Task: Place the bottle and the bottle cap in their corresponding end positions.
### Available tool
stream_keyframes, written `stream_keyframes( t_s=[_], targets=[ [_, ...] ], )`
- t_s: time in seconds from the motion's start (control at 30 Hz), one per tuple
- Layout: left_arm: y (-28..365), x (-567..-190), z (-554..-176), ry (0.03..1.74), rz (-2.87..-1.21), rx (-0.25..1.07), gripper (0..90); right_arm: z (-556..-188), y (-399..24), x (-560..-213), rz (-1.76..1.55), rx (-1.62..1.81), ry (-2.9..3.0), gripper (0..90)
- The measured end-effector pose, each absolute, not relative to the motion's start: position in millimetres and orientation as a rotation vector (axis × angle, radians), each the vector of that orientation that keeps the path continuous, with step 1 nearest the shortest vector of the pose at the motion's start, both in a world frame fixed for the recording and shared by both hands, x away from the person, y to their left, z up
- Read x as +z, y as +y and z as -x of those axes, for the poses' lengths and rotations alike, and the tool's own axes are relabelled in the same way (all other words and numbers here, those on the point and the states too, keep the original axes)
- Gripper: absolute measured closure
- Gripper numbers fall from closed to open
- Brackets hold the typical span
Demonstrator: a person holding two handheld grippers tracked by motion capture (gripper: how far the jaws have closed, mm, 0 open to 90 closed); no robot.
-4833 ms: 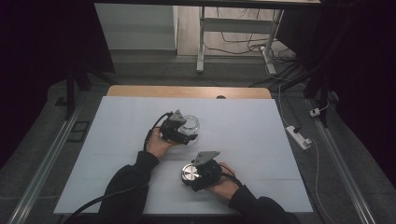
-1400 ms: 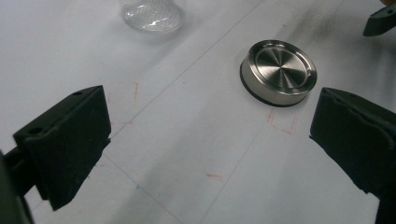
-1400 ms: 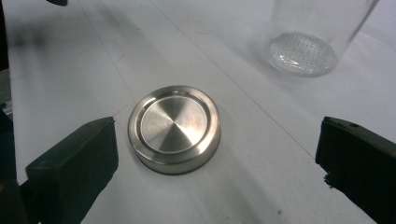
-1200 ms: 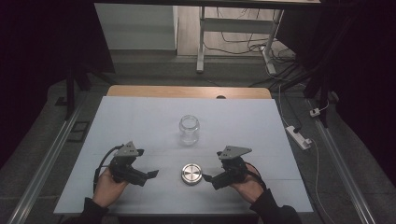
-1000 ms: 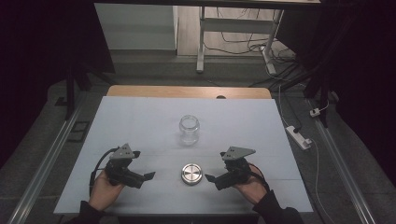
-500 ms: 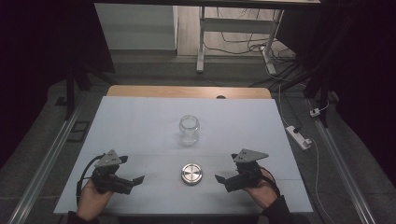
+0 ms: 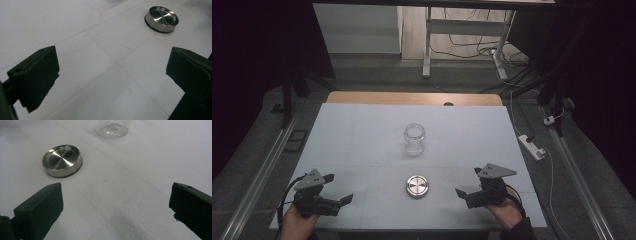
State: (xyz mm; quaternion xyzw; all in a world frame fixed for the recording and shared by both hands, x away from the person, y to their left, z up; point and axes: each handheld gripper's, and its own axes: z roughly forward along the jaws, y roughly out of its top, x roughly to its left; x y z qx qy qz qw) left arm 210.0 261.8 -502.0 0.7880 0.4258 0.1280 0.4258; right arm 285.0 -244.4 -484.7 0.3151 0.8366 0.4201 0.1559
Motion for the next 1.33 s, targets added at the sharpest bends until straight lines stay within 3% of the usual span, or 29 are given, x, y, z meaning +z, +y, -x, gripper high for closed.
stream_keyframes(
  t_s=[0.7, 1.33],
  targets=[
    [288, -517, -186, 1.185, -1.939, 0.324, 0.0, -265, -294, -489, -1.069, 1.125, 2.286, 0.0],
    [292, -524, -177, 1.271, -1.979, 0.339, 0.0, -253, -314, -497, -1.206, 1.068, 2.303, 0.0]
  ],
)
